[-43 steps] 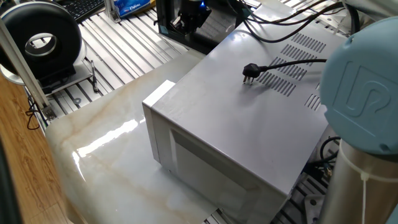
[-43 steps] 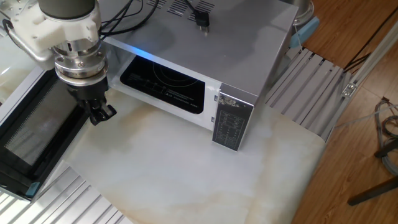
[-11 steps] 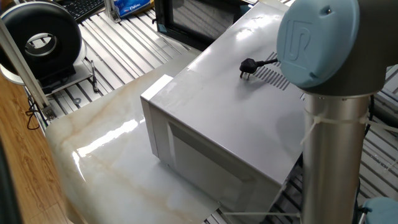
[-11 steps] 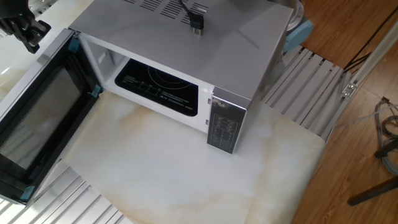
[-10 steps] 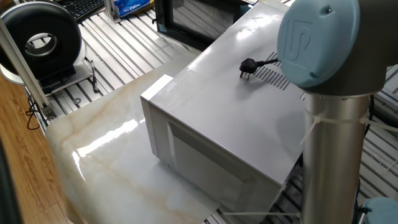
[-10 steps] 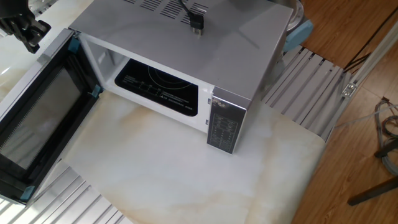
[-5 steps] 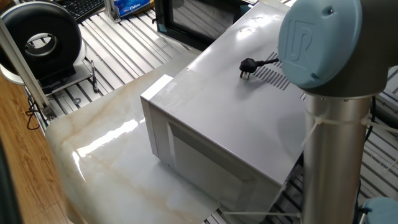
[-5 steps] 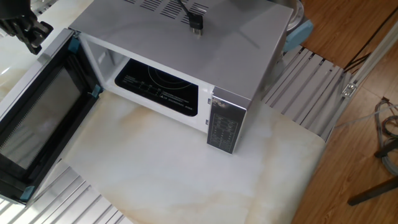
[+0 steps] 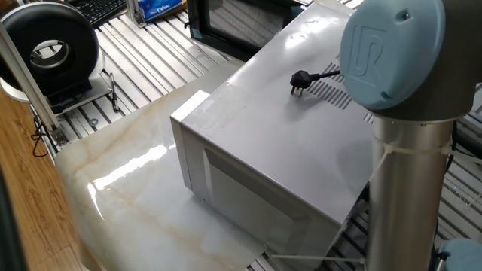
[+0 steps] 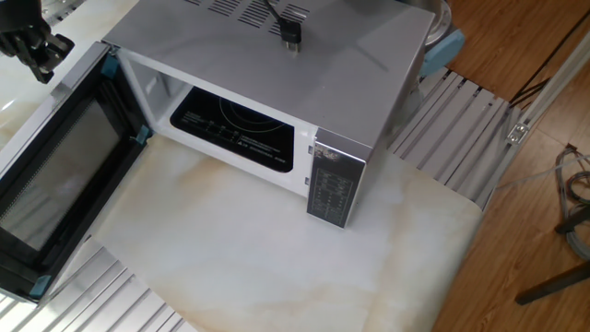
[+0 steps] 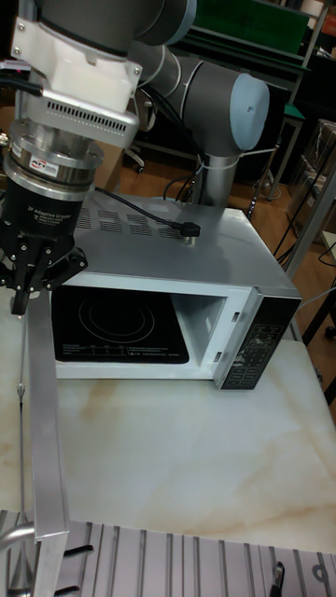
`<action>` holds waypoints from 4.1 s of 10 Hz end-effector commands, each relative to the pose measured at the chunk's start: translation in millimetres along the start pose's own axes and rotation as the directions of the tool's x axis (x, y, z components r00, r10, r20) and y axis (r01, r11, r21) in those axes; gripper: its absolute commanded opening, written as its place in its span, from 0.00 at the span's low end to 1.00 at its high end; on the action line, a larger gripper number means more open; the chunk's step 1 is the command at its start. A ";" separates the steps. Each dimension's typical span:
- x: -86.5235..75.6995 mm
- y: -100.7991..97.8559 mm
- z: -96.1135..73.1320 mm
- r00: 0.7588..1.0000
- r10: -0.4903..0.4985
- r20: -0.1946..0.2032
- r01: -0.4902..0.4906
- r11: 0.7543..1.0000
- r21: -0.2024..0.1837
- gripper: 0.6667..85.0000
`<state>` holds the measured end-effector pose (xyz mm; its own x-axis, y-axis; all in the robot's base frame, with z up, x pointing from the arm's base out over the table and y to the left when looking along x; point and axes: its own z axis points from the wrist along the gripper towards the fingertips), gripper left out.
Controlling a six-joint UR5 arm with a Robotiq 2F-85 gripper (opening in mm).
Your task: Close the microwave door
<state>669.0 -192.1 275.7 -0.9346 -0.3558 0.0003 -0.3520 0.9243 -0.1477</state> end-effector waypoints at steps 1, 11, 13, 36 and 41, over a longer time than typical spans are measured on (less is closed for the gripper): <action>-16.3 4.4 4.3 0.998 -0.034 0.052 0.035 0.999 -0.019 0.00; -27.4 20.6 12.6 0.997 -0.026 0.079 0.030 0.998 -0.054 0.00; -32.6 46.7 13.7 0.996 0.031 0.085 -0.022 0.994 -0.110 0.00; -23.9 206.6 14.1 0.920 0.388 0.059 -0.374 0.913 -0.165 0.00; -4.6 218.9 14.9 0.919 0.394 0.027 -0.386 0.909 -0.158 0.00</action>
<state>607.1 4.2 229.9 -0.9952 0.0239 -0.0952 0.0228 0.9997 0.0121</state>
